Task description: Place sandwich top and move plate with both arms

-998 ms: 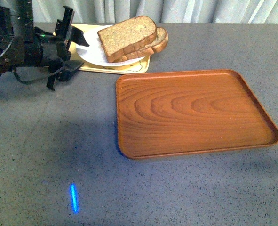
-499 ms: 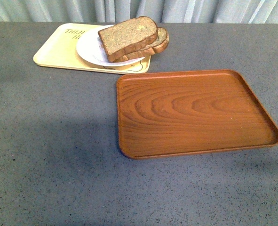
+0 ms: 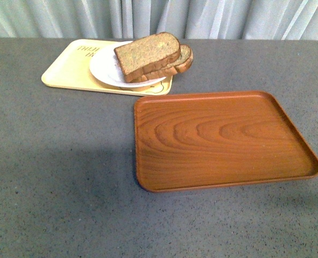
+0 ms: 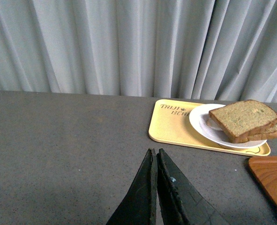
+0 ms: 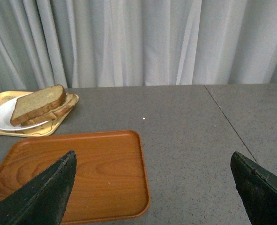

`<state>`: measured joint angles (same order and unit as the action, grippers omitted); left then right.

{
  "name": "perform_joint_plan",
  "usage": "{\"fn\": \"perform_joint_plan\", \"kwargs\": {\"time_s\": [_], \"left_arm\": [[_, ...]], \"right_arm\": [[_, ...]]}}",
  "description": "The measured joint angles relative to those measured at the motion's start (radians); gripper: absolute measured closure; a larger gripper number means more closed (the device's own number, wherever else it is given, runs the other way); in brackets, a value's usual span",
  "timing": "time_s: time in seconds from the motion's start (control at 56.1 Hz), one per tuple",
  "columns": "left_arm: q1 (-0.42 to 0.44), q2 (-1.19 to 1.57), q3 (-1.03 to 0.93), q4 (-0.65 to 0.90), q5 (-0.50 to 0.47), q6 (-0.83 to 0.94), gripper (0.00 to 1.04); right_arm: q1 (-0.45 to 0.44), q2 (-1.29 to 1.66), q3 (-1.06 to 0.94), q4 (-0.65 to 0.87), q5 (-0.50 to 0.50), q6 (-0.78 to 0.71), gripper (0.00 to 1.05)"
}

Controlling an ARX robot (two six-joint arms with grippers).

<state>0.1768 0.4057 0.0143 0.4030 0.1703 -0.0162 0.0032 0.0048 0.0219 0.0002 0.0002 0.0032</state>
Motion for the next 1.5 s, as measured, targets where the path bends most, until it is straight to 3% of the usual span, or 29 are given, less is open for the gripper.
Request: {"fn": "perform_joint_plan", "kwargs": {"time_s": [0.16,0.232,0.338,0.677,0.766,1.461,1.496], "left_arm": [[-0.048,-0.076,0.000,-0.072,-0.049,0.002,1.03],[-0.120,-0.109,0.000,-0.108,-0.147,0.004,1.03],[-0.171,-0.145,0.000,-0.142,-0.161,0.006,1.03],[-0.174,-0.234,0.000,-0.230,-0.170,0.006,1.03],[-0.174,-0.384,0.000,-0.394,-0.171,0.006,1.03],[-0.175,-0.389,0.000,-0.403,-0.171,0.006,1.03],[-0.175,-0.389,0.000,-0.403,-0.171,0.006,0.99]], "right_arm": [[0.000,0.000,0.000,0.000,0.000,0.000,0.09],[0.000,0.000,0.000,0.000,-0.001,0.000,0.09],[0.000,0.000,0.000,0.000,0.000,0.000,0.09],[0.000,0.000,0.000,0.000,0.001,0.000,0.09],[0.000,0.000,0.000,0.000,0.002,0.000,0.09],[0.000,0.000,0.000,0.000,0.000,0.000,0.09],[0.000,0.000,0.000,0.000,0.000,0.000,0.09]]}}
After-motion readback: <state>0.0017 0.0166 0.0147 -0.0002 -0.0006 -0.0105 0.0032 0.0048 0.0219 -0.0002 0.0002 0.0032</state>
